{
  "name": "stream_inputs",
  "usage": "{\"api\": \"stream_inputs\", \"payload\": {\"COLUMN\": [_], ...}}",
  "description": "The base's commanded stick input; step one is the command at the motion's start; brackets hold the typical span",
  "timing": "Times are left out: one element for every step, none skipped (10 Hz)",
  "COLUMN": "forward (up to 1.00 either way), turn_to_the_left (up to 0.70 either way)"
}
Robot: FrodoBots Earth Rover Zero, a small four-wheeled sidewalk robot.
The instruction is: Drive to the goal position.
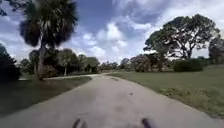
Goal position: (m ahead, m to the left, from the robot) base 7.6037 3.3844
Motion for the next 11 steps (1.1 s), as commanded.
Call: {"api": "stream_inputs", "payload": {"forward": [0.69,0.69,0.69,0.69,0.69,0.69,0.69,0.69,0.69,0.69,0.69], "turn_to_the_left": [0.03,0.03,0.03,0.03,0.06,0.12,0.18,0.24,0.3,0.34,0.34]}}
